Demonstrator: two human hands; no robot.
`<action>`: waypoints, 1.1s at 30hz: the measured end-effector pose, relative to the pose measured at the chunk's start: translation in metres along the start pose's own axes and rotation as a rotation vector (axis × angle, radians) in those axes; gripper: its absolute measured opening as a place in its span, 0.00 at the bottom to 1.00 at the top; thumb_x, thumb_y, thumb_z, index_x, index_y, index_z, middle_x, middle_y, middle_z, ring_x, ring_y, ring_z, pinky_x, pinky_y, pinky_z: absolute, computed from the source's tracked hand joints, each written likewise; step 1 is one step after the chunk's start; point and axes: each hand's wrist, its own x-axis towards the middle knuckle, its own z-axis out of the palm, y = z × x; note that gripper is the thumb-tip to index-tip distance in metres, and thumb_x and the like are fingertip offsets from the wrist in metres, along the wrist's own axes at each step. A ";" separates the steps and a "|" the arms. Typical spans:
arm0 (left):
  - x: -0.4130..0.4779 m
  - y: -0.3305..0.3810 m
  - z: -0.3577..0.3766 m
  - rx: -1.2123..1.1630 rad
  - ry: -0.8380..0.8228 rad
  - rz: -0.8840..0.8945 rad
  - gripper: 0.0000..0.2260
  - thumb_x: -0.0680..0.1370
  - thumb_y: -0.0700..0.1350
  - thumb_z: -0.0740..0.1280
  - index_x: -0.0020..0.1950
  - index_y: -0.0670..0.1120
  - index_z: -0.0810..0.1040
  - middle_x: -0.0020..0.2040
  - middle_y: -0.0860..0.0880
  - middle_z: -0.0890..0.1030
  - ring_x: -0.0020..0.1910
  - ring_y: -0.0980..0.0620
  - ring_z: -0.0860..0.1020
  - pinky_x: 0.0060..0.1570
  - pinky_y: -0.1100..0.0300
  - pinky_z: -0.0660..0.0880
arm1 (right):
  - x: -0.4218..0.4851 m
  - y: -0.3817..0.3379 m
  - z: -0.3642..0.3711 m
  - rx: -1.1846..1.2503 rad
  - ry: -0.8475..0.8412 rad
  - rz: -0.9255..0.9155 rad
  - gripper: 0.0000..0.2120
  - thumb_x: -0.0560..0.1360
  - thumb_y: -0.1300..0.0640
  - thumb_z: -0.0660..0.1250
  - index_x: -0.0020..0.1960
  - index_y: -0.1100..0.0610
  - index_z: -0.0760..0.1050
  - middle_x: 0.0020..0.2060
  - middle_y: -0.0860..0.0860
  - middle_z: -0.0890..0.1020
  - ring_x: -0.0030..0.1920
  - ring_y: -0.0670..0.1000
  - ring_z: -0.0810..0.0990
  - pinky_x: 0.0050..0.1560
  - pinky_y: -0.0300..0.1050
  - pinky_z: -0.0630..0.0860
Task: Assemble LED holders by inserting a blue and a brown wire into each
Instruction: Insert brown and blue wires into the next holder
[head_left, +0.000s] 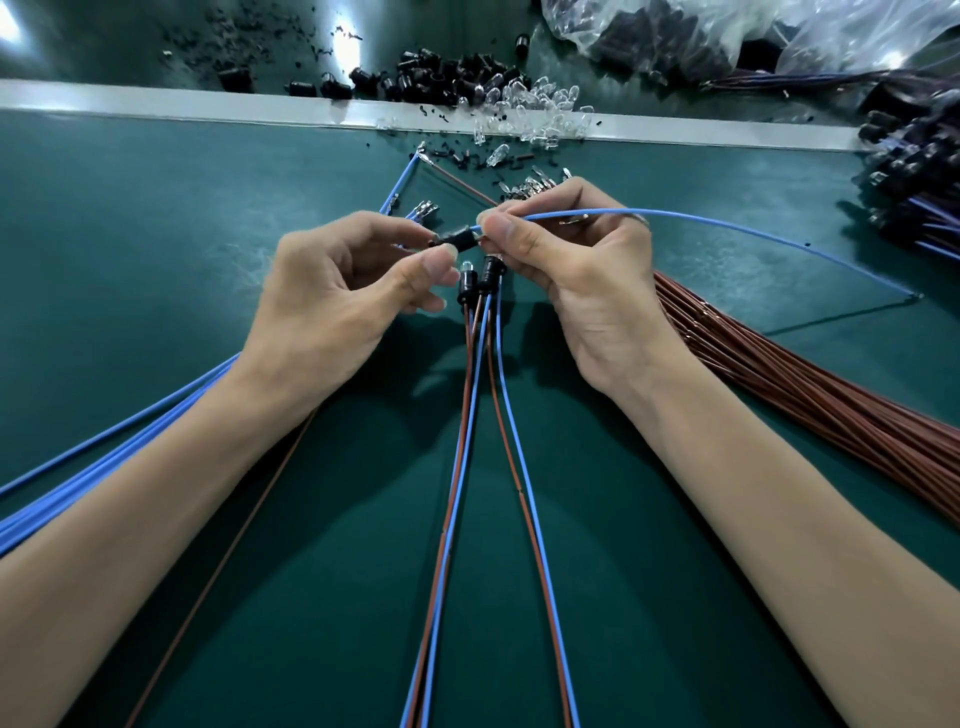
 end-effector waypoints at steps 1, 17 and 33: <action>0.000 0.000 0.000 0.002 -0.002 -0.002 0.08 0.70 0.48 0.70 0.46 0.46 0.79 0.38 0.55 0.85 0.34 0.57 0.82 0.40 0.66 0.78 | 0.000 0.000 0.000 -0.003 -0.002 -0.002 0.10 0.67 0.66 0.75 0.35 0.54 0.78 0.36 0.51 0.84 0.37 0.49 0.81 0.42 0.40 0.76; -0.002 0.002 0.000 -0.029 0.084 0.107 0.08 0.69 0.41 0.74 0.47 0.47 0.80 0.36 0.59 0.84 0.33 0.60 0.80 0.40 0.69 0.75 | -0.001 -0.004 0.000 -0.090 0.001 0.073 0.09 0.66 0.60 0.76 0.31 0.52 0.78 0.32 0.50 0.80 0.33 0.44 0.77 0.35 0.34 0.72; -0.003 0.001 0.000 0.028 0.070 0.116 0.10 0.67 0.42 0.75 0.46 0.48 0.81 0.37 0.61 0.84 0.37 0.60 0.80 0.43 0.68 0.76 | 0.000 -0.003 0.000 -0.078 -0.022 0.103 0.09 0.67 0.61 0.76 0.31 0.52 0.80 0.35 0.53 0.81 0.37 0.45 0.76 0.39 0.34 0.71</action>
